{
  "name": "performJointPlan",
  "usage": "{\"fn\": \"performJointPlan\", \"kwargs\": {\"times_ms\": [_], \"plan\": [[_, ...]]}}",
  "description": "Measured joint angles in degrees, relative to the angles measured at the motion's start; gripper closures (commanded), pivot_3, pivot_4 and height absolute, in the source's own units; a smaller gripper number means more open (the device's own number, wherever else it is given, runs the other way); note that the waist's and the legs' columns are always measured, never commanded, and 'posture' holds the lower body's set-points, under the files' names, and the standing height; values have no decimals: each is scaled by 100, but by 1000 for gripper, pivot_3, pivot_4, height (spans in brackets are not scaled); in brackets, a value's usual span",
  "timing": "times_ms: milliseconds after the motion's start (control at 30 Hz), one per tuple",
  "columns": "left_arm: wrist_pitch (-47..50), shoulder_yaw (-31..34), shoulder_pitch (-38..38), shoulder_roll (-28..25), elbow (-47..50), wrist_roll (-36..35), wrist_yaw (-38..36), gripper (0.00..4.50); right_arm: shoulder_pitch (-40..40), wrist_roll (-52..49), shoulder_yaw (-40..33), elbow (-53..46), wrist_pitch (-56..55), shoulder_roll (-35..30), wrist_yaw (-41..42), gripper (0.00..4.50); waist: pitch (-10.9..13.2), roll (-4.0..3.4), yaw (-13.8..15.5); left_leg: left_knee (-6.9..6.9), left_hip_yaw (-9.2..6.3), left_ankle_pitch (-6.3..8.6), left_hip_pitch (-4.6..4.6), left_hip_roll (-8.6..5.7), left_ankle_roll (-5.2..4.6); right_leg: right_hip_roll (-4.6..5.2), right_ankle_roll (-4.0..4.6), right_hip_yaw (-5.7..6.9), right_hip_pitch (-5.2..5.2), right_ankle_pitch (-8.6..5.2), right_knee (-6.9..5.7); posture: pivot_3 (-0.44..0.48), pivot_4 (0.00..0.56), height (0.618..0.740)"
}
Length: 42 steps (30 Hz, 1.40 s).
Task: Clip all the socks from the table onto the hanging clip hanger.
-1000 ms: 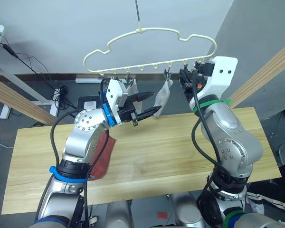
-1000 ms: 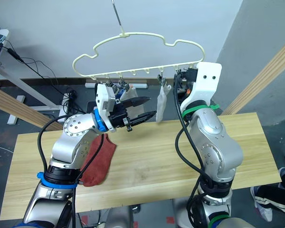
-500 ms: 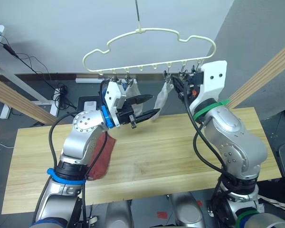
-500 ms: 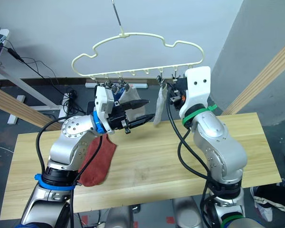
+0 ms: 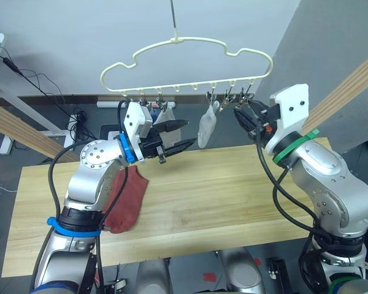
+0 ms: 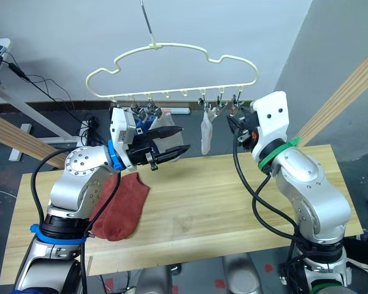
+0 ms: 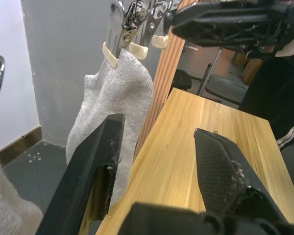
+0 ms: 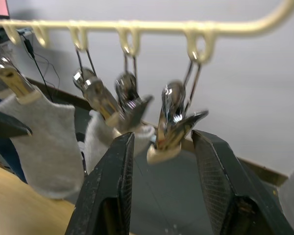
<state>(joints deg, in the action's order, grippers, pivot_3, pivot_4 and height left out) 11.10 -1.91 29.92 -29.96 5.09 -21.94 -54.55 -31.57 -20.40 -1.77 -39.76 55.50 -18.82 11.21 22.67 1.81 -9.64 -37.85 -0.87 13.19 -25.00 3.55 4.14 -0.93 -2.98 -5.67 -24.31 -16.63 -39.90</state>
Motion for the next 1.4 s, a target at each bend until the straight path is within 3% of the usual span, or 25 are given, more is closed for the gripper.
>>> {"fn": "performJointPlan", "kwargs": {"times_ms": [400, 567, 767, 1100, 1400], "plan": [[106, -2, 1, 4, 137, 2, 15, 1944, -23, 343, 300, -67, 10, 84, -336, 2585, 0, 0, 13, 0, -2, -2, -1, 0, 3, 2, 0, 2, 0, 0, 0, -295, 356, 730], [119, -3, 0, 17, 150, 1, 19, 1944, 362, 604, 66, -256, 284, -304, -537, 2585, 0, 0, 23, -1, 1, -4, -1, -1, 7, 4, 0, -1, 0, 0, 1, -297, 356, 730], [122, -4, 0, 31, 151, 0, 8, 1944, 577, 256, -271, -402, 450, -561, -33, 2585, 0, 0, 8, 0, 0, -2, 1, 2, 3, -1, 0, 0, 0, 0, -2, -297, 356, 730], [132, 29, 42, -26, 150, -213, -169, 1944, 105, -167, 218, -593, 464, -93, 167, 2585, 0, 0, 19, -2, -3, -2, -1, -1, 2, 1, 0, 2, 0, 0, -1, -287, 359, 730], [129, 127, 103, -131, 150, -224, -230, 1944, -110, 112, 311, -41, 300, 140, -130, 2585, 0, 0, 26, -2, -3, -2, -1, 0, 3, 1, 0, 3, 0, 0, -1, -275, 358, 730]]}}
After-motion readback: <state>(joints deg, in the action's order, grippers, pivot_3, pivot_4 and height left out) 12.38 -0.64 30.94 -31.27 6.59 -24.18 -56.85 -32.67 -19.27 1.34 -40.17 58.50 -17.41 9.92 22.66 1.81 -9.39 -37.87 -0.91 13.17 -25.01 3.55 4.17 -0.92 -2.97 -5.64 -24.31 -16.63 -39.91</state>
